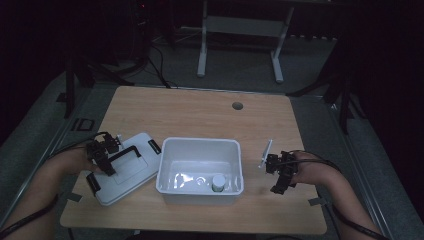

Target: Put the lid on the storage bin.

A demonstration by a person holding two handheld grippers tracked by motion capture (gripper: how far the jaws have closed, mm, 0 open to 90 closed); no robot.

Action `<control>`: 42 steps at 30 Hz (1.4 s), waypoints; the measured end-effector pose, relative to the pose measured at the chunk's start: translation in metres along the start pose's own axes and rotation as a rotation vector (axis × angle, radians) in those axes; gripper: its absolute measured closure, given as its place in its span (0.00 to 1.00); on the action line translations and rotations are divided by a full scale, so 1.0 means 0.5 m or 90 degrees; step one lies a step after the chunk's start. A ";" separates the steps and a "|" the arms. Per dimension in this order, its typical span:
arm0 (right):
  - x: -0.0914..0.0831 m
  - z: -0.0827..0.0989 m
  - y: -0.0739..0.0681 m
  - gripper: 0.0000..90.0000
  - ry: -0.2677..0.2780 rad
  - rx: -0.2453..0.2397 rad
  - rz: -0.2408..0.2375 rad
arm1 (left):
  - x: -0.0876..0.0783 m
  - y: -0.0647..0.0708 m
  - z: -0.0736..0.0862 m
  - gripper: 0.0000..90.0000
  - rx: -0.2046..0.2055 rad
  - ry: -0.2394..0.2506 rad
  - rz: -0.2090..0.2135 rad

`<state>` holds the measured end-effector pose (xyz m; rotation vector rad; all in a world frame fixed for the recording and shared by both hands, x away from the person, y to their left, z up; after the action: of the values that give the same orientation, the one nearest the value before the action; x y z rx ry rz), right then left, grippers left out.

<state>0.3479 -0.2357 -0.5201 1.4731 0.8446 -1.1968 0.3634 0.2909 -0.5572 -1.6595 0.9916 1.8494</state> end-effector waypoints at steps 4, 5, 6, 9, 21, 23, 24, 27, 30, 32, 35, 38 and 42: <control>0.000 -0.001 -0.001 0.16 0.005 0.001 0.000 | 0.005 -0.001 -0.007 0.58 -0.001 -0.007 -0.005; 0.002 0.000 -0.003 0.16 0.008 0.003 -0.003 | 0.005 -0.003 -0.008 0.62 -0.002 -0.009 -0.013; 0.004 0.001 -0.003 0.16 0.007 0.003 -0.004 | 0.004 -0.003 -0.009 0.65 -0.008 -0.008 -0.012; 0.008 0.005 -0.003 0.16 0.001 0.002 -0.003 | 0.005 0.005 -0.011 0.75 -0.013 -0.007 0.002; 0.014 -0.001 -0.004 0.16 0.003 0.005 -0.005 | 0.014 0.014 -0.011 0.92 -0.003 -0.033 0.000; 0.018 -0.002 -0.004 0.16 -0.001 0.005 -0.005 | 0.014 0.013 -0.010 0.92 -0.003 -0.032 0.002; 0.018 -0.002 -0.004 0.16 -0.001 0.005 -0.005 | 0.014 0.013 -0.010 0.92 -0.003 -0.032 0.002; 0.024 -0.003 -0.002 0.16 -0.007 0.006 -0.004 | 0.012 0.010 -0.008 0.93 -0.012 -0.021 0.014; 0.025 -0.006 -0.002 0.16 -0.003 0.006 -0.006 | 0.011 0.010 -0.006 0.93 -0.013 -0.016 0.023; 0.024 -0.008 -0.002 0.16 0.001 0.006 -0.006 | 0.007 0.012 -0.001 0.93 -0.006 -0.017 0.026; 0.025 -0.009 -0.003 0.16 0.004 0.007 -0.007 | -0.004 0.016 0.005 0.93 -0.001 -0.014 0.027; 0.026 -0.007 -0.004 0.16 0.002 0.009 -0.007 | -0.020 0.018 0.010 0.93 -0.001 -0.008 0.024; 0.025 -0.002 -0.005 0.16 0.002 0.011 -0.006 | -0.042 0.019 0.023 0.93 -0.007 -0.003 0.018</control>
<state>0.3492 -0.2349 -0.5329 1.4863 0.8468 -1.2116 0.3525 0.2963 -0.5344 -1.6551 1.0091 1.8787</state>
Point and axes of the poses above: each handheld gripper's, and its own axes: x roughly forward along the jaws, z roughly out of its underside, y roughly to its right, the point moved 7 cm from there along x, roughly forward along the jaws, and after that the axes turned 12 degrees about z, right-handed, at the moved point
